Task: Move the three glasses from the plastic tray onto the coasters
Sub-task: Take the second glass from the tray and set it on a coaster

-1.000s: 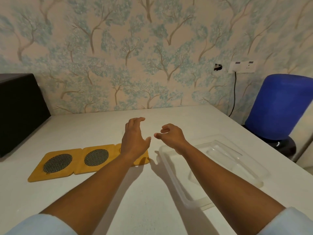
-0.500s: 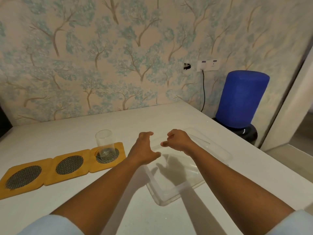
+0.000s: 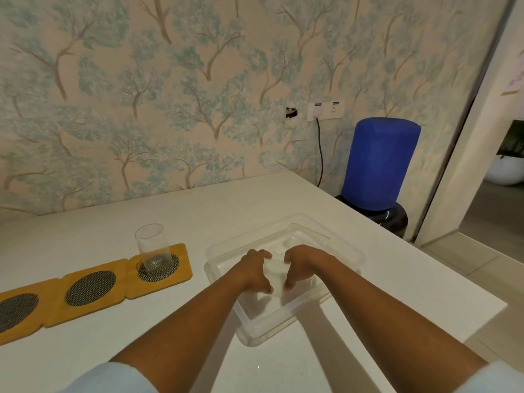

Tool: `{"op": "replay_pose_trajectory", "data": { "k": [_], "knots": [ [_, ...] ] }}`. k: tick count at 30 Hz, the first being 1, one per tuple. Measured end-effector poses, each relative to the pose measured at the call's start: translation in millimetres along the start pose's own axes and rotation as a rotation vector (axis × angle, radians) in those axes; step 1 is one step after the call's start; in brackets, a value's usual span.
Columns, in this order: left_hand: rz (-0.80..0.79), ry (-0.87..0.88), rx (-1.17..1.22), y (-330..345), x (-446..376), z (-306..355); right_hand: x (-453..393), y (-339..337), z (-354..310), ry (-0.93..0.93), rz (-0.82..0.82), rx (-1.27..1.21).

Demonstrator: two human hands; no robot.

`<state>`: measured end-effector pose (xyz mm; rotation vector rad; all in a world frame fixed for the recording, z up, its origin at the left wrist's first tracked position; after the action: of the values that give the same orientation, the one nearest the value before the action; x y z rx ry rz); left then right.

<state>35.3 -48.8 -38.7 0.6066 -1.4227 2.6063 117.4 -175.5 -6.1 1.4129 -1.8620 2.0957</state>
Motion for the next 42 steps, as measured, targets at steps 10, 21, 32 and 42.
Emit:
{"op": "replay_pose_trajectory", "data": {
  "k": [10,21,32,42],
  "knots": [
    [-0.021,0.016,0.446,1,3,-6,-5,20,-1,-0.078,0.094,-0.131],
    [0.406,0.108,0.93,-35,31,-19,3,-14,-40,-0.368,0.328,-0.64],
    [0.727,0.235,1.077,-70,89,-65,6,-24,-132,-0.624,0.383,-0.756],
    [0.905,0.253,1.033,-82,148,-131,2,-16,-219,-0.777,0.32,-0.696]
  ]
}}
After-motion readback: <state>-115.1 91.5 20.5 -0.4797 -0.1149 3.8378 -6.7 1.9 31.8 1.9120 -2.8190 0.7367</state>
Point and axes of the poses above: each hand's wrist, its own x-axis away from the middle knuckle, its own y-axis out of the palm, z = x × y, the point moved 1 cm from there along -x, towards the middle knuckle, and after that the axes turned 15 degrees about -z, right-handed, at the moved point
